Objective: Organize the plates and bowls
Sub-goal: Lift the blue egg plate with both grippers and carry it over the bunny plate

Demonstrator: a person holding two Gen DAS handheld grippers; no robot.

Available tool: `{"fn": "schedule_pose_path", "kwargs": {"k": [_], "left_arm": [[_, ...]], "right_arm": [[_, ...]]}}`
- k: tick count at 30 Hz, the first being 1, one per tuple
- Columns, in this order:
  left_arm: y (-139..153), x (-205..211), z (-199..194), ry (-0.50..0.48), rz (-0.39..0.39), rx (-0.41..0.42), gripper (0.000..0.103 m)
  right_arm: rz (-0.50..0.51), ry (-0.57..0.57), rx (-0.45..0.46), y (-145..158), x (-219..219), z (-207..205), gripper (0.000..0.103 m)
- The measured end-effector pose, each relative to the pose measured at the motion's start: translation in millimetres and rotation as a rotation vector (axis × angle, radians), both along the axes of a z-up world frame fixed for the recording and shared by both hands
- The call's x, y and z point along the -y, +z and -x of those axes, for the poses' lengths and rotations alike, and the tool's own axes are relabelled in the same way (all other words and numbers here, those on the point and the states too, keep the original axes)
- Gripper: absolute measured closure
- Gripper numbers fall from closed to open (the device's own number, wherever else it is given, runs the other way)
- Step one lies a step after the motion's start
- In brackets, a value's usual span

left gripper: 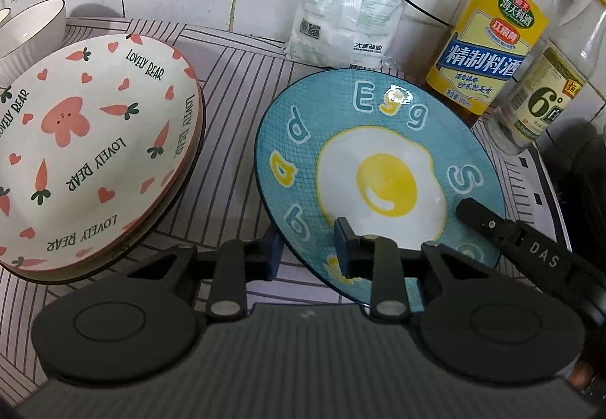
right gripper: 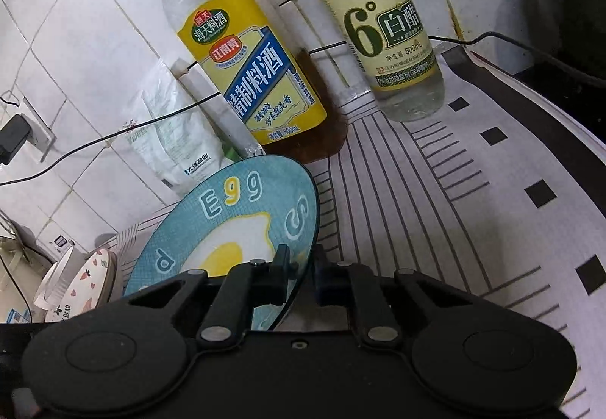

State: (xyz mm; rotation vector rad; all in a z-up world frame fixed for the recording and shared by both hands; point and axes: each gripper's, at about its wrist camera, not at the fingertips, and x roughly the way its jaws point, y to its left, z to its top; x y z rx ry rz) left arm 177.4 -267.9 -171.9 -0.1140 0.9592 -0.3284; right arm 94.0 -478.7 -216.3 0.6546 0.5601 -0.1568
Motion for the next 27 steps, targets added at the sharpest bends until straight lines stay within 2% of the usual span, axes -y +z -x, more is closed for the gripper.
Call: {"fn": "schedule_pose_path", "kwargs": {"k": [12, 17, 27], "left_arm": [[3.4, -4.9, 5.5, -0.063, -0.020, 0.025, 0.075], [14.7, -8.4, 18.5, -0.110, -0.048, 0.076, 0.075], [38.0, -37.2, 26.0, -0.113, -0.047, 0.065, 0.076]], "right_arm": [[-0.049, 0.013, 0.018, -1.5, 1.5, 5.5, 0.087], [-0.041, 0.026, 0.022, 2.7, -2.8, 12.5, 0.086], [0.030, 0.108, 0.006, 28.6, -27.0, 16.9, 0.083]]}}
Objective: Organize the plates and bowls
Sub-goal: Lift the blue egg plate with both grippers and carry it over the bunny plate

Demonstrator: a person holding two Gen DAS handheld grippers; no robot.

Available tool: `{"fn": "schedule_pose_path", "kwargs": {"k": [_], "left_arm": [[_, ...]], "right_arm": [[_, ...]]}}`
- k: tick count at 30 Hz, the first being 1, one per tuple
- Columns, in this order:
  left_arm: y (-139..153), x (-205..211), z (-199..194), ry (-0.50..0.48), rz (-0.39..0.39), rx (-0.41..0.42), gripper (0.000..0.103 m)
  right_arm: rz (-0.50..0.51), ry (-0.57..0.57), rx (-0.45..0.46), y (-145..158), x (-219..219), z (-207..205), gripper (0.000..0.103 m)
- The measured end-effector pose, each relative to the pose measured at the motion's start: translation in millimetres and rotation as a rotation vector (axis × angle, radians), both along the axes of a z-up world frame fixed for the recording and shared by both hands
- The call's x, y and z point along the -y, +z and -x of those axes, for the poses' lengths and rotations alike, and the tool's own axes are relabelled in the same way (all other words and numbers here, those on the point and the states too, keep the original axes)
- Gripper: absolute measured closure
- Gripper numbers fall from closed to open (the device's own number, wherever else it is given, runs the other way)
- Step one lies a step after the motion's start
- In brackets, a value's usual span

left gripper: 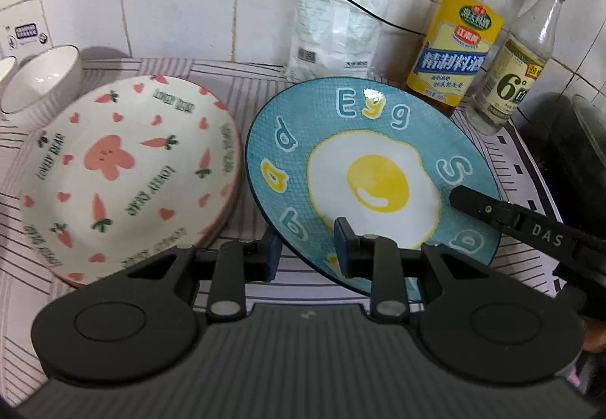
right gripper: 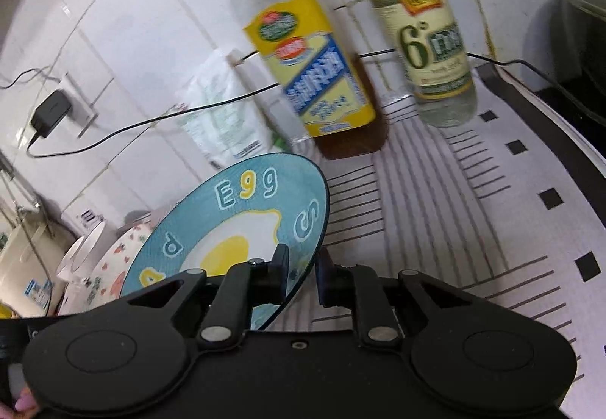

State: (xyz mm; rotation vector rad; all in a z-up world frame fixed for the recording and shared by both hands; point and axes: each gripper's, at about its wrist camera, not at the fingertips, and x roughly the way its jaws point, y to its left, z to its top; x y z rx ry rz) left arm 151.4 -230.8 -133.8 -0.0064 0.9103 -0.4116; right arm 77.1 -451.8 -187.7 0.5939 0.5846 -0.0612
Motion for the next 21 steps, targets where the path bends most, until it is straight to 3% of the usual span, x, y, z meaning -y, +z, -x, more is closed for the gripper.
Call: {"fn": "schedule_pose_path", "kwargs": {"k": [21], "left_arm": [[63.9, -108.6, 13.0, -0.051, 0.031, 0.025, 0.075]], "right_arm": [[-0.019, 0.102, 0.072, 64.2, -81.8, -0.6, 0.082]]}}
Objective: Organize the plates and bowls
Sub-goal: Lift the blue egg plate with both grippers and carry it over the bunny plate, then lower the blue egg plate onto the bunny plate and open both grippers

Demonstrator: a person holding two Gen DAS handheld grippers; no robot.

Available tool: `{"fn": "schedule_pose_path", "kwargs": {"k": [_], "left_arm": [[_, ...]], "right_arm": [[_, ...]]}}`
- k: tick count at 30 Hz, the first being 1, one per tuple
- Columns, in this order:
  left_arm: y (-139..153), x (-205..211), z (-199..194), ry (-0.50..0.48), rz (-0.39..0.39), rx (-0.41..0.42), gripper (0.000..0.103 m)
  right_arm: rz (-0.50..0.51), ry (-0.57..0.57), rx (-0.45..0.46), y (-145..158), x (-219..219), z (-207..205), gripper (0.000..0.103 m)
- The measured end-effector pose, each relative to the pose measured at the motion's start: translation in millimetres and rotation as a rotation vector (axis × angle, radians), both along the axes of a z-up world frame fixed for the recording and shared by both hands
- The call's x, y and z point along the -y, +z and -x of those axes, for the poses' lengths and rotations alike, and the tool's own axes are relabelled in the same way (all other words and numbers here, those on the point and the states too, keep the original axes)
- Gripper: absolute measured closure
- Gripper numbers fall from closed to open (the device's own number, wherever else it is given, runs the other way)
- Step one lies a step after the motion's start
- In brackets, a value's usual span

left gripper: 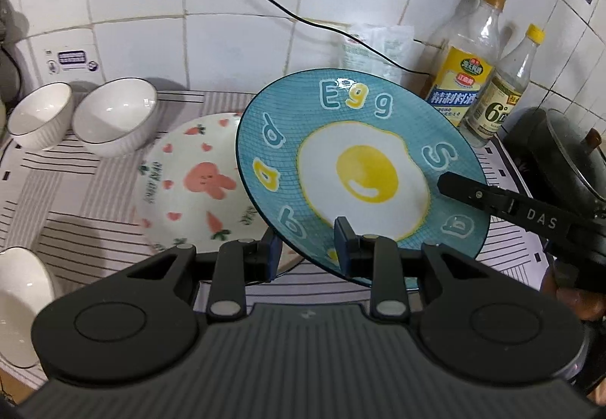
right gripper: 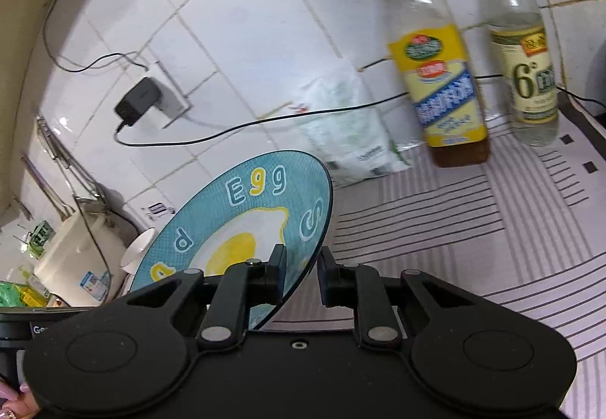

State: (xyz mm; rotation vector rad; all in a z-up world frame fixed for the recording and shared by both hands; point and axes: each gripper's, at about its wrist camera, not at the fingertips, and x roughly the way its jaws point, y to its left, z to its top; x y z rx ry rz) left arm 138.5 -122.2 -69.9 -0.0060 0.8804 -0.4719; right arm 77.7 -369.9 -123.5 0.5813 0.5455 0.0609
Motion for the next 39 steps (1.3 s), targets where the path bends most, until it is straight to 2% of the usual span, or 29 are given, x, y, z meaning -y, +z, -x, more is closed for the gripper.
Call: {"fn": "schedule_pose_path", "kwargs": {"k": [7, 19, 32, 39], "left_arm": [[0.7, -31.6, -4.1, 0.028, -0.023, -0.015, 0.075], [-25.8, -69.3, -28.7, 0.060, -0.028, -0.083, 0.075], [-47.5, -77.2, -57.8, 0.054, -0.020, -0.204, 0.075], [-52.0, -78.8, -67.9, 0.059, -0.038, -0.234, 0.074]], "right_arm": [[-0.017, 0.028, -0.019, 5.3, -30.5, -8.2, 0.082], [-0.023, 0.061, -0.076, -18.3, -70.9, -30.2, 0.081], [0.072, 0.066, -0.189, -25.1, -94.1, -51.8, 0.081], [0.139, 0.070, -0.244, -24.2, -105.7, -61.0, 0.081]]}}
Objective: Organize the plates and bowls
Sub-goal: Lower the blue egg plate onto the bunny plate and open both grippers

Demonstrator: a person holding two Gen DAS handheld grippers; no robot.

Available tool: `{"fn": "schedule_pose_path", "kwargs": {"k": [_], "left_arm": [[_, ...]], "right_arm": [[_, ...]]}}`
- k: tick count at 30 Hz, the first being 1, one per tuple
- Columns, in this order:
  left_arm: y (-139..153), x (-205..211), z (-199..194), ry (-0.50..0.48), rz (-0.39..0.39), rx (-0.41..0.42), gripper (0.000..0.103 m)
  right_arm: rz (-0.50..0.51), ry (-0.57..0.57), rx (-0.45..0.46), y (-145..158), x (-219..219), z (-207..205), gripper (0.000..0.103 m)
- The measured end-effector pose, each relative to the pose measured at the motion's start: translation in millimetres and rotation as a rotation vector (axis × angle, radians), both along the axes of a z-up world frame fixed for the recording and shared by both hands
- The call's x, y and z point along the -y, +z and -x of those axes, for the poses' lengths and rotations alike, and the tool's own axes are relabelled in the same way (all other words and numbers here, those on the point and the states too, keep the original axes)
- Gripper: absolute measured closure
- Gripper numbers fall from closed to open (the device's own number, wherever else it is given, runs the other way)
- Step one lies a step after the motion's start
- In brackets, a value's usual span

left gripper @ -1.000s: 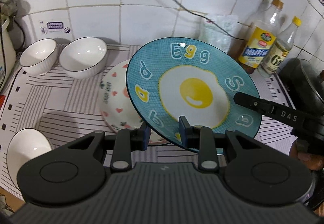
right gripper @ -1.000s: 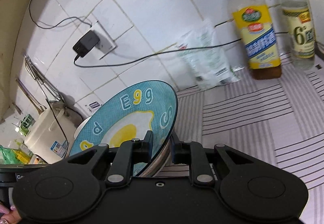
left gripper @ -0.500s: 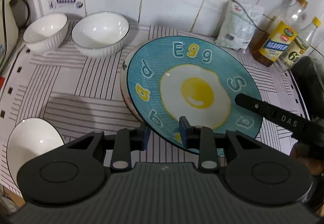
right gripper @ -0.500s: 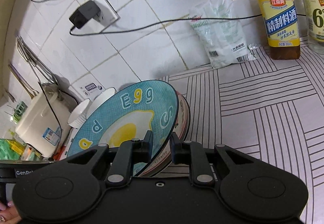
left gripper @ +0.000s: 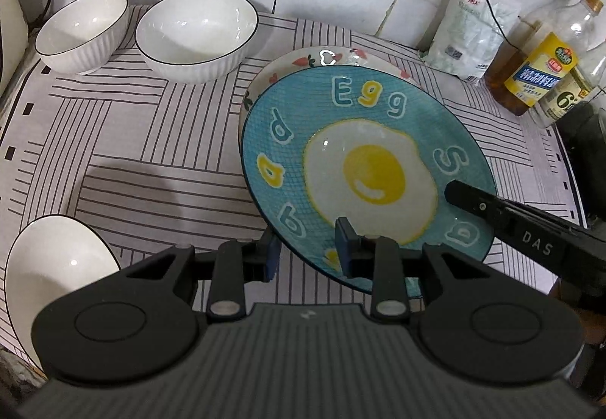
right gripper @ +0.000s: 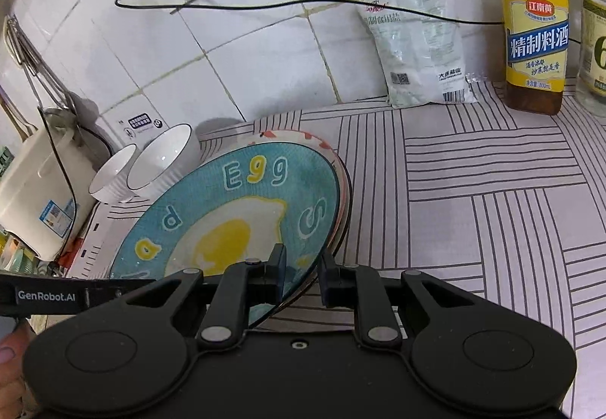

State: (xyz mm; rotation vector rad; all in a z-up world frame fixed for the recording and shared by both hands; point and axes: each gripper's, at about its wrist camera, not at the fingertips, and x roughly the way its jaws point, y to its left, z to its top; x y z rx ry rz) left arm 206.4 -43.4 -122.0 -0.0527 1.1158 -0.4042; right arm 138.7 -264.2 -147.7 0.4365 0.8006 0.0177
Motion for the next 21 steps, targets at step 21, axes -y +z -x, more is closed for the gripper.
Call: {"fn": "schedule_pose_path", "kwargs": {"k": [21], "left_arm": [[-13.4, 0.3, -13.4, 0.001, 0.033, -0.066, 0.072]], "right_arm": [[0.363, 0.001, -0.027, -0.3, -46.6, -15.7, 0.067]]}}
